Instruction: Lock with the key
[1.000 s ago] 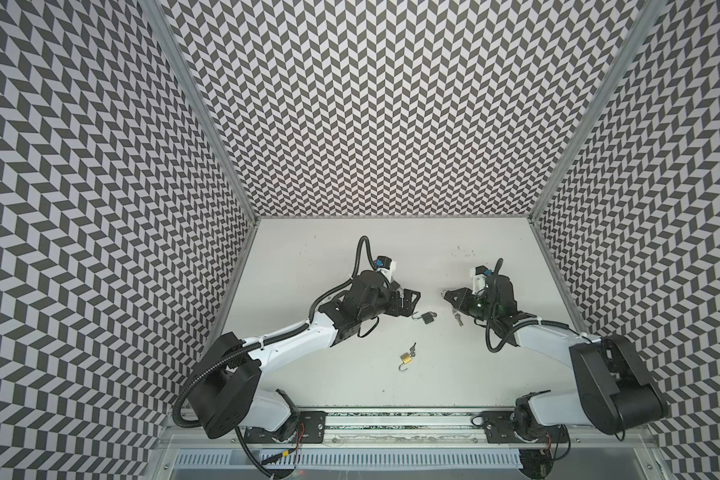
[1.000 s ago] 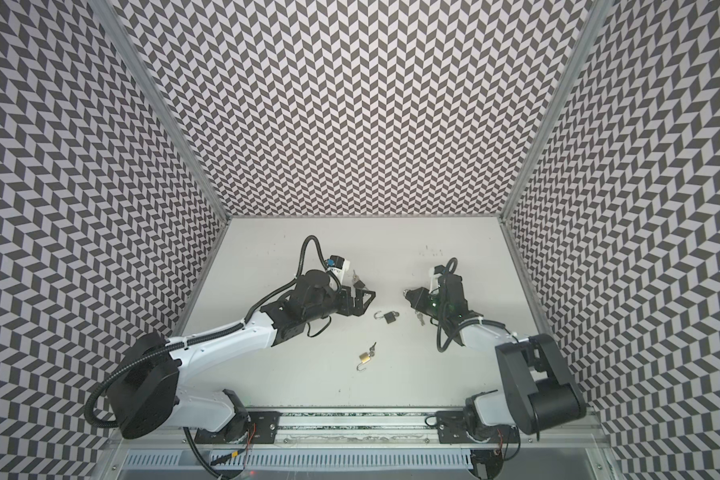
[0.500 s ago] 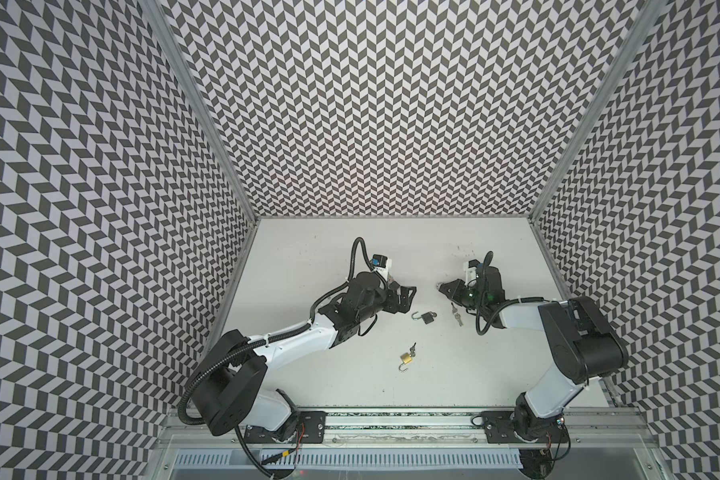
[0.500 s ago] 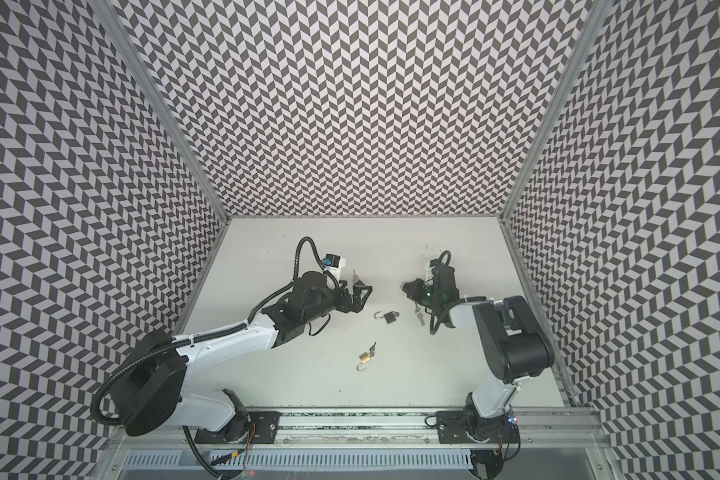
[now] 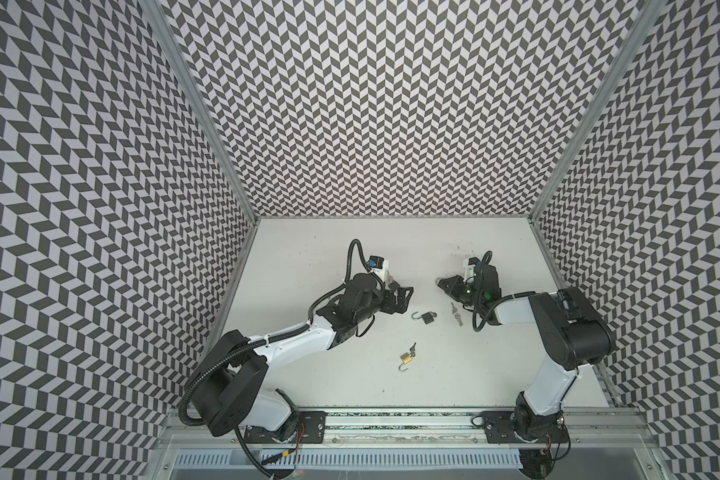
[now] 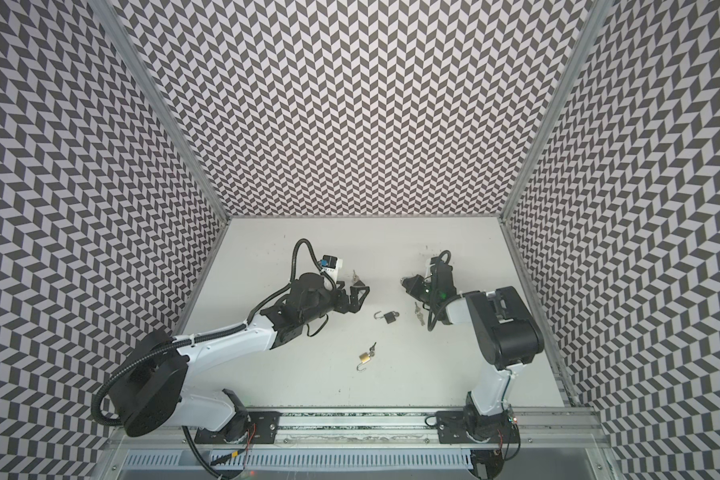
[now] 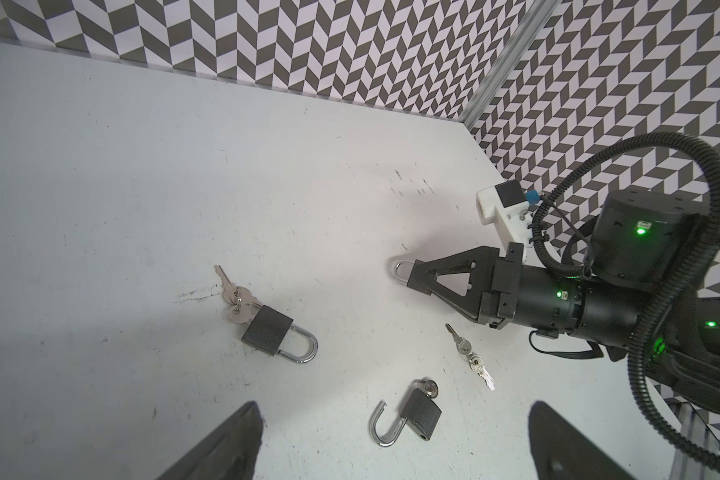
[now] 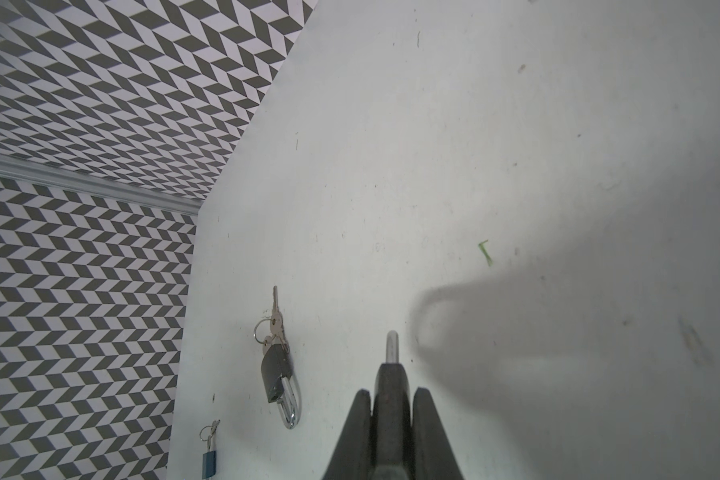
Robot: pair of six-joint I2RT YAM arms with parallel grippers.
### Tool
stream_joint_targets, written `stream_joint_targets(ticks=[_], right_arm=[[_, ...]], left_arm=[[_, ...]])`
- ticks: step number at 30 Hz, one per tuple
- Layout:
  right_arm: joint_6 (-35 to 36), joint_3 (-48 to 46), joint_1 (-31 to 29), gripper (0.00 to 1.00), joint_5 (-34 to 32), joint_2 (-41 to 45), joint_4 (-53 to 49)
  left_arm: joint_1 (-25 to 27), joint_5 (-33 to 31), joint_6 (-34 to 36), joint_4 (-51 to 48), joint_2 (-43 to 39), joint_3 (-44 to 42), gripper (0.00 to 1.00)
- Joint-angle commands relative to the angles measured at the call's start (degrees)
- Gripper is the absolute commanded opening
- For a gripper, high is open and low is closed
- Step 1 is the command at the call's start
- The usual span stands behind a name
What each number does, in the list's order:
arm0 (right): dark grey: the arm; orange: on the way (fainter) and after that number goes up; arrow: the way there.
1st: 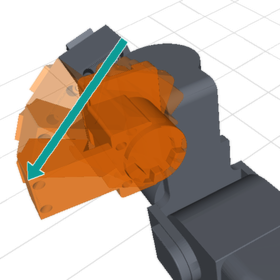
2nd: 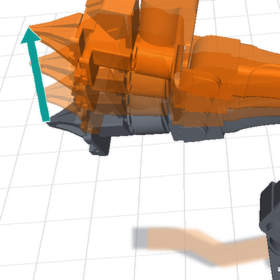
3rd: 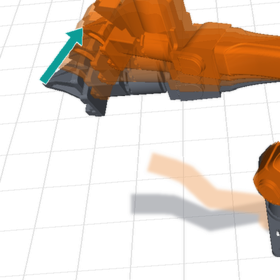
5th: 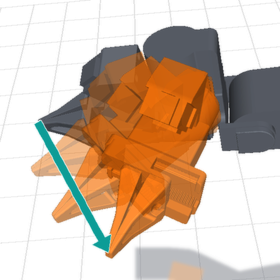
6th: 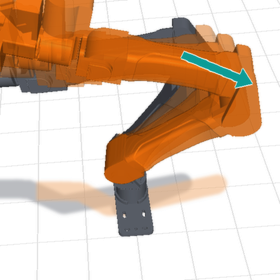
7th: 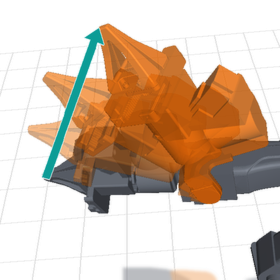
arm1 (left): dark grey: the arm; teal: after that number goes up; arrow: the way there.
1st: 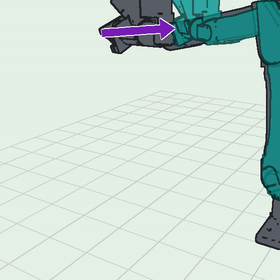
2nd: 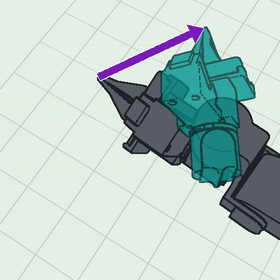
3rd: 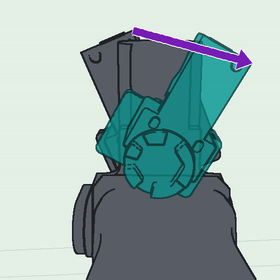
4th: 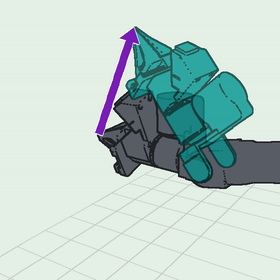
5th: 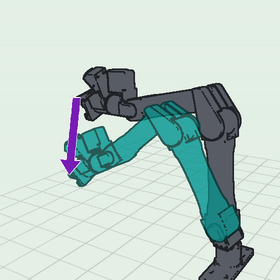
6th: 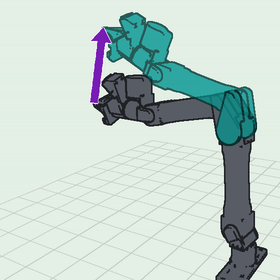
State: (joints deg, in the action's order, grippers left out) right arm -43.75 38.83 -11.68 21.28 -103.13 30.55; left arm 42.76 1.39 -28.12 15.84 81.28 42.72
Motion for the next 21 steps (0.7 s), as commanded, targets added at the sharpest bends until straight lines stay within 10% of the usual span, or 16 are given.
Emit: stream_joint_targets(ticks=[1, 21], right_arm=[[-1.6, 0.5, 0.7, 0.05, 0.7, -1.3, 5.6], [-2.1, -1.1, 2.4, 0.25, -0.7, -1.3, 3.4]], left_arm=[[-0.3, 0.4, -0.2, 1.6, -1.7, -0.9, 1.0], [-0.8, 1.5, -1.9, 1.5, -2.4, -2.2, 1.0]])
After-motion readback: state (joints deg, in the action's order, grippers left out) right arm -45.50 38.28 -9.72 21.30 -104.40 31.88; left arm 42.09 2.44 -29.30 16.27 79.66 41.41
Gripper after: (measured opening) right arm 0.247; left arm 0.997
